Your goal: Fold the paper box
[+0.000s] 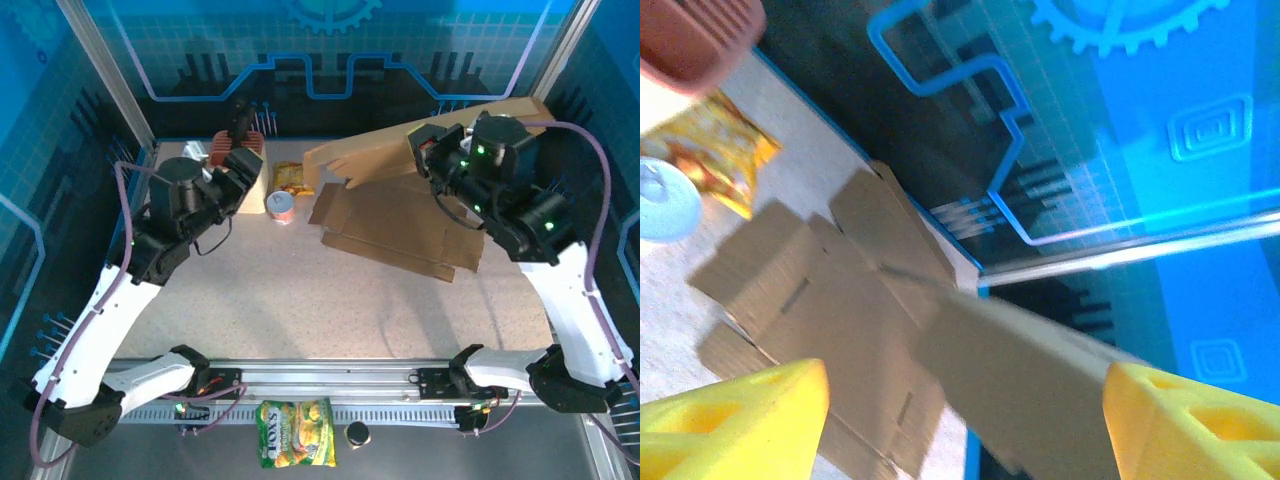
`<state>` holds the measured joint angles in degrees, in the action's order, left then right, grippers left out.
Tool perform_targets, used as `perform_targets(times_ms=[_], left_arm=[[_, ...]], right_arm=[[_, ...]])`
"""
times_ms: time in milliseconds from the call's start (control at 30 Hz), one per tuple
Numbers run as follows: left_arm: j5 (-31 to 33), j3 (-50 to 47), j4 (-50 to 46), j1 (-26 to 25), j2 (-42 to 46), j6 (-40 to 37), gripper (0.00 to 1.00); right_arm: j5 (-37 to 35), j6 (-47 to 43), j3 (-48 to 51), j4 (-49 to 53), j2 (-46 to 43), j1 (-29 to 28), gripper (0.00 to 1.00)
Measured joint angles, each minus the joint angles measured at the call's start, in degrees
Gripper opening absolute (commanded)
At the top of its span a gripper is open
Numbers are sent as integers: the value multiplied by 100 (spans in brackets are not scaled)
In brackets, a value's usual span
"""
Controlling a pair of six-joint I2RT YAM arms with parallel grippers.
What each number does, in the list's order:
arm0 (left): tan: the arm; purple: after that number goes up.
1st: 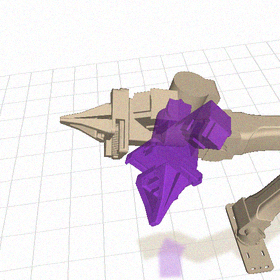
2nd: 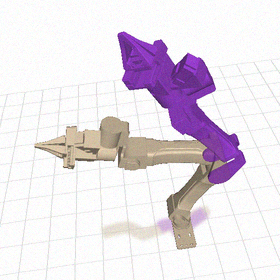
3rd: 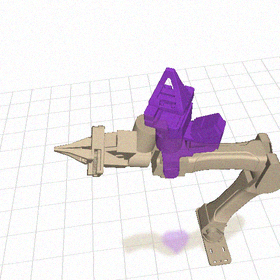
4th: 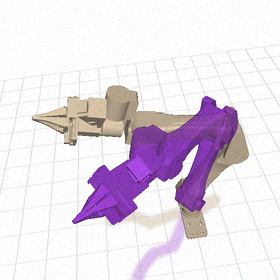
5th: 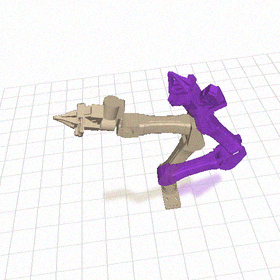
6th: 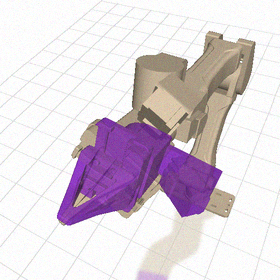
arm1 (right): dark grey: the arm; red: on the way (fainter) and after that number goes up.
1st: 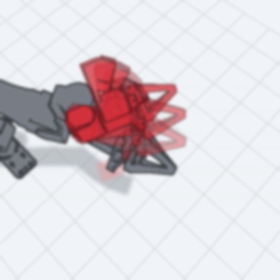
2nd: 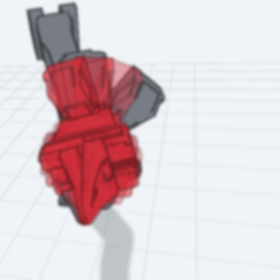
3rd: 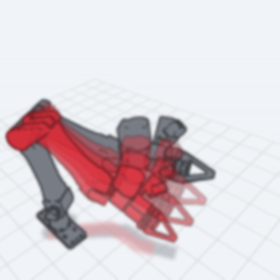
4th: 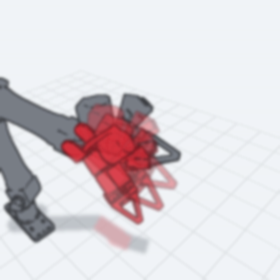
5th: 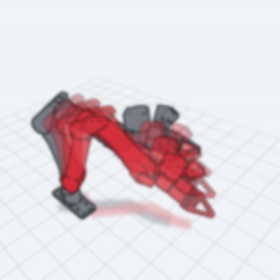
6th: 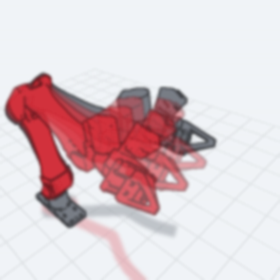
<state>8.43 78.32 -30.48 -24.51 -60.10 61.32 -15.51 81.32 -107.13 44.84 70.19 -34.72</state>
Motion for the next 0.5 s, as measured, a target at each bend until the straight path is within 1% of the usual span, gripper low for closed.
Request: perform_targets(times_ms=[67,133,200,267,333,400,500], left_arm=[[37,70,-186,212,-2,-118,69],[37,153,-422,402,-28,-179,67],[35,267,-702,599,-87,-195,65],[11,372,-966,809,-170,-195,64],[-81,420,-1217,1054,-275,-197,63],[-199,422,-1480,1266,-385,-201,62],[-378,385,-1738,1438,-520,-339,59]], right_arm=[[-118,17,-428,376,11,-439,0],[-144,201,-833,734,107,-737,0],[-118,481,-1117,990,269,-876,0],[-17,778,-1158,1128,413,-855,0],[223,1045,-892,1075,581,-673,0],[476,1241,-409,881,802,-409,0],[905,1427,562,116,1303,-109,0]])
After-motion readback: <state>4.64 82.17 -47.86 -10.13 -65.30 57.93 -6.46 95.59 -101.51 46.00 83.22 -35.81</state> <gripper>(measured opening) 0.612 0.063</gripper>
